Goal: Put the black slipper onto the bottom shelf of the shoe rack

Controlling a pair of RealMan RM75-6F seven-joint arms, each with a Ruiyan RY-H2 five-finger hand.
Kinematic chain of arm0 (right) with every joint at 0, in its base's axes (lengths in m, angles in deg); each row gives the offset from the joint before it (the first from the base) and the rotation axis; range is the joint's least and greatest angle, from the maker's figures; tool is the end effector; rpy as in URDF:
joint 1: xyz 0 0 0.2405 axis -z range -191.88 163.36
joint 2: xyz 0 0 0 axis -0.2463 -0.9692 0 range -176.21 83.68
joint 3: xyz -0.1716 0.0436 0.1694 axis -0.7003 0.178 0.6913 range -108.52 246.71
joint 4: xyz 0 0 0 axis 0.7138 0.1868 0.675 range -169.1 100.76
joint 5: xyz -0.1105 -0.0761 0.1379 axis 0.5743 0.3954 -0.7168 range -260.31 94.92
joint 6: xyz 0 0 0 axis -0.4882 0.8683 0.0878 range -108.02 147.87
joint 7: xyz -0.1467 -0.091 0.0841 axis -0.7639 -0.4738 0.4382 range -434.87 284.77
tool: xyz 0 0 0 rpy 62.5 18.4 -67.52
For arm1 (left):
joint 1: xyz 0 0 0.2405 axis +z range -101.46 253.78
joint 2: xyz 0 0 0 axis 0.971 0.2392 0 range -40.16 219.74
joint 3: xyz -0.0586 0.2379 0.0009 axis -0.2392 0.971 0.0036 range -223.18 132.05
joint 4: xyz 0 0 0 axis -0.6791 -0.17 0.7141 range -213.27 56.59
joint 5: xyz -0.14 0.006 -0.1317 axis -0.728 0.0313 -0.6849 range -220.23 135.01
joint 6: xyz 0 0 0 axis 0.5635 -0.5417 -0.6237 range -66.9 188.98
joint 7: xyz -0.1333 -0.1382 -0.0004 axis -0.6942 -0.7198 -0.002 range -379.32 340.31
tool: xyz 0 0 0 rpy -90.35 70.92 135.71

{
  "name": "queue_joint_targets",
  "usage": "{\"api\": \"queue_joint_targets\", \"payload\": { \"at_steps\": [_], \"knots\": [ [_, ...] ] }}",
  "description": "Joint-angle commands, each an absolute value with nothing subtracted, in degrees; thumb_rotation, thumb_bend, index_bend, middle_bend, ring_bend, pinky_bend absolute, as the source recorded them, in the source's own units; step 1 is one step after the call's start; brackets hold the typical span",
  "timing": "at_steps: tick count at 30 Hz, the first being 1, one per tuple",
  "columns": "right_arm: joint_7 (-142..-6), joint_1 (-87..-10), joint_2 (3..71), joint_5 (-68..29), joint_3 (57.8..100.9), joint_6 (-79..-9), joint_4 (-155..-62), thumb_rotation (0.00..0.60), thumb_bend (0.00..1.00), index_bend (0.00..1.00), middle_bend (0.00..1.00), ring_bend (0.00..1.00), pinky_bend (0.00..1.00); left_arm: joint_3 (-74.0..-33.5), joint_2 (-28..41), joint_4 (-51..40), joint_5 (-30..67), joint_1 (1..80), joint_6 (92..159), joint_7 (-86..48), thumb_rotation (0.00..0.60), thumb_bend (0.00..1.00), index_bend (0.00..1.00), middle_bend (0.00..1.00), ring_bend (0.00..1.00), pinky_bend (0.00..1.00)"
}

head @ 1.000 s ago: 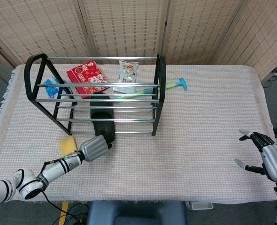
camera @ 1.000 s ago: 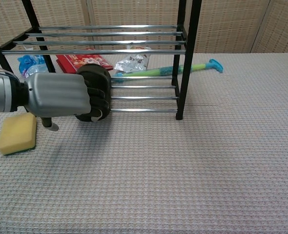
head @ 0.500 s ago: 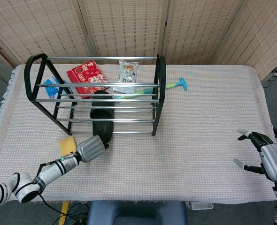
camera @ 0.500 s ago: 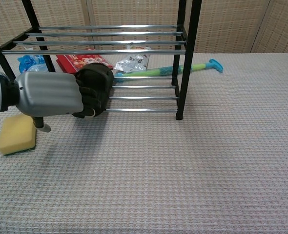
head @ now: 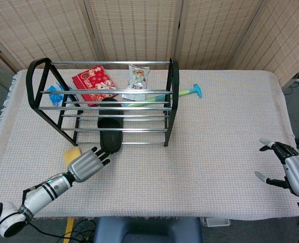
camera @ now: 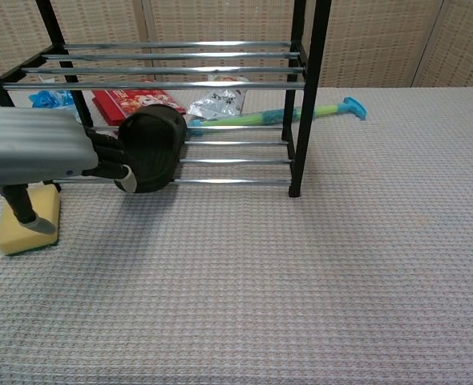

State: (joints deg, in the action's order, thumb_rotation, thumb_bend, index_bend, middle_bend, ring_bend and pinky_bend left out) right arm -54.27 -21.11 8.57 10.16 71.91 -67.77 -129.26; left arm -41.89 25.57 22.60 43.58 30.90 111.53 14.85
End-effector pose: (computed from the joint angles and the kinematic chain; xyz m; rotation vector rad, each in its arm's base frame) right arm -0.2607 -0.2339 0.2116 1.4116 -1.0033 1.2048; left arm -0.1307 0.3132 0.0376 -2.3335 -0.1693 -0.5697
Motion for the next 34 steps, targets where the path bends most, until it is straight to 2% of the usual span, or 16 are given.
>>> {"api": "queue_joint_targets", "payload": {
  "at_steps": [1, 8, 15, 23, 29, 34],
  "knots": [
    [-54.4, -21.0, 8.4, 10.1, 71.9, -67.9, -129.4, 0.600, 0.16, 0.17, 0.36, 0.27, 0.25, -40.4, 28.2, 24.8, 43.9, 34.3, 115.1, 12.0, 0.600, 0.06, 0.24, 0.19, 0.16, 0.37],
    [-55.1, -20.9, 7.9, 9.8, 71.5, -66.9, -129.5, 0.600, 0.16, 0.17, 0.36, 0.27, 0.25, -38.3, 32.0, 25.1, 40.9, 43.0, 123.7, 6.7, 0.600, 0.06, 0.25, 0.19, 0.16, 0.37],
    [-57.3, -21.4, 7.9, 9.0, 71.5, -65.2, -130.0, 0.600, 0.17, 0.17, 0.36, 0.27, 0.25, -39.5, 32.4, 23.0, 33.2, 51.9, 132.7, 2.4, 0.600, 0.06, 0.25, 0.19, 0.16, 0.37],
    [-62.8, -22.5, 9.1, 7.7, 71.0, -61.5, -130.2, 0.600, 0.18, 0.17, 0.36, 0.27, 0.25, -44.7, 27.4, 19.6, 26.0, 60.5, 145.6, -0.8, 0.600, 0.06, 0.25, 0.19, 0.16, 0.37],
    [-62.3, -23.1, 9.9, 7.5, 70.6, -59.8, -130.0, 0.600, 0.18, 0.17, 0.36, 0.27, 0.25, -46.4, 24.3, 17.8, 25.2, 63.9, 150.8, 0.6, 0.600, 0.06, 0.25, 0.19, 0.16, 0.37],
    [-61.7, -23.4, 10.9, 7.7, 70.3, -59.1, -129.3, 0.600, 0.18, 0.17, 0.36, 0.27, 0.25, -46.2, 23.0, 18.0, 27.4, 65.9, 153.0, 0.5, 0.600, 0.06, 0.25, 0.19, 0.16, 0.36]
  ]
}}
